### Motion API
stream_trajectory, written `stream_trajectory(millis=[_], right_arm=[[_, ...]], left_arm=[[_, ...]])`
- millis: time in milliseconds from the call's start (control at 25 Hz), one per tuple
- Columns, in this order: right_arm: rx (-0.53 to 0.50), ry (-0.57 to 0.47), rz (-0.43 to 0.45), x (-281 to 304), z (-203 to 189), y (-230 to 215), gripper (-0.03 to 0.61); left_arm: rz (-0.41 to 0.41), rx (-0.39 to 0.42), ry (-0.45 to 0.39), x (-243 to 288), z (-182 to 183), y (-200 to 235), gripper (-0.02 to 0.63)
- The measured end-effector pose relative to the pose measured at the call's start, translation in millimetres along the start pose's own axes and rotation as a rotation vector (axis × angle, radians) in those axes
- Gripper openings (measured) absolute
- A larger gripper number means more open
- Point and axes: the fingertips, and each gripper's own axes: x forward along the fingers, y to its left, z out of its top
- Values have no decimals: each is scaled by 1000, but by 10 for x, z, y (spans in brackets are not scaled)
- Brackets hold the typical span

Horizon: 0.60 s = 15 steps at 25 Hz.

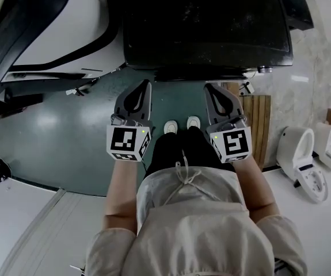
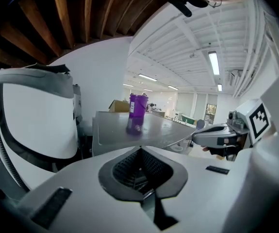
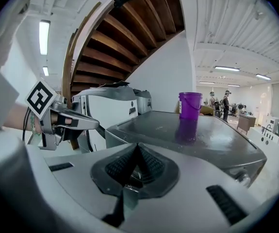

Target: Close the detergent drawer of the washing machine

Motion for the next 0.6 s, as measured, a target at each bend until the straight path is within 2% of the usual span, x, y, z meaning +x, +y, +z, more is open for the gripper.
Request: stream_trajectory(millis=[240,600], right_arm=[[-41,-76,42,-319,393,109,6],[-66,-265,-16,-838,1159,-7,5]], left_arm=[[-61,32,-86,-398,615,-308,18],[-108,83,-204,-889,1456,-631,18]])
